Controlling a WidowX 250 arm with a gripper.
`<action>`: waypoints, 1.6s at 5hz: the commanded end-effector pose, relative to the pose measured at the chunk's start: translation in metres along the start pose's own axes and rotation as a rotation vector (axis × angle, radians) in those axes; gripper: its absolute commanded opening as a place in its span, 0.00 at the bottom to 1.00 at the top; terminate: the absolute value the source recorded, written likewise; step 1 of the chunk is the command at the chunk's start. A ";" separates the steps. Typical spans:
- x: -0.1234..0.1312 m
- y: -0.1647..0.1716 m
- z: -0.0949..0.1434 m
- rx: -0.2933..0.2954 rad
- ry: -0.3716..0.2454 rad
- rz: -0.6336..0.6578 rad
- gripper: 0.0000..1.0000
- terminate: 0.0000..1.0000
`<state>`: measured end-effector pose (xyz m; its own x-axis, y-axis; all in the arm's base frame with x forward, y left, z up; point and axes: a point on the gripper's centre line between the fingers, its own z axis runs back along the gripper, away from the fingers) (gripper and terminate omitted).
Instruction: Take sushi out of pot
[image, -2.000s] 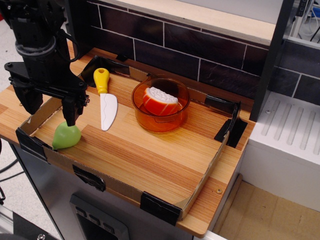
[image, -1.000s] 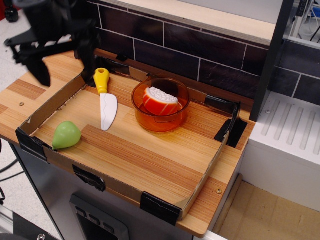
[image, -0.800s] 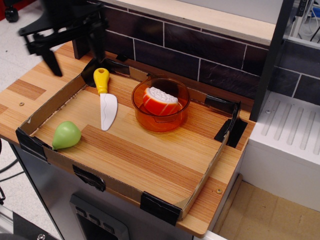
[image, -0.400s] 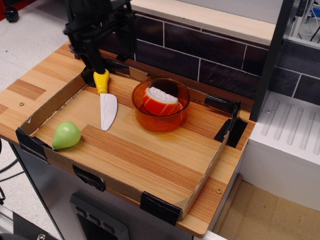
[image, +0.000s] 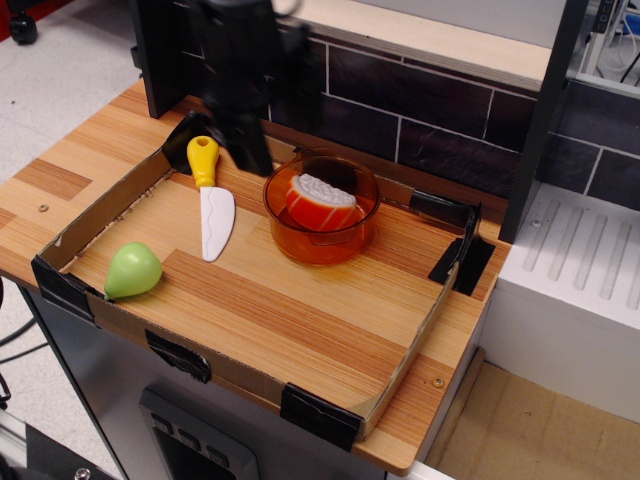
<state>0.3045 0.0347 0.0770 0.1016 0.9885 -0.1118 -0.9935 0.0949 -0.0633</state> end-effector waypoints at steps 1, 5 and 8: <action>-0.013 -0.005 -0.018 0.003 0.014 -0.005 1.00 0.00; 0.010 -0.021 -0.041 -0.001 -0.051 0.026 1.00 0.00; 0.014 -0.019 -0.047 0.009 -0.067 0.008 0.00 0.00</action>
<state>0.3250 0.0306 0.0168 0.0887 0.9947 -0.0520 -0.9960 0.0883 -0.0106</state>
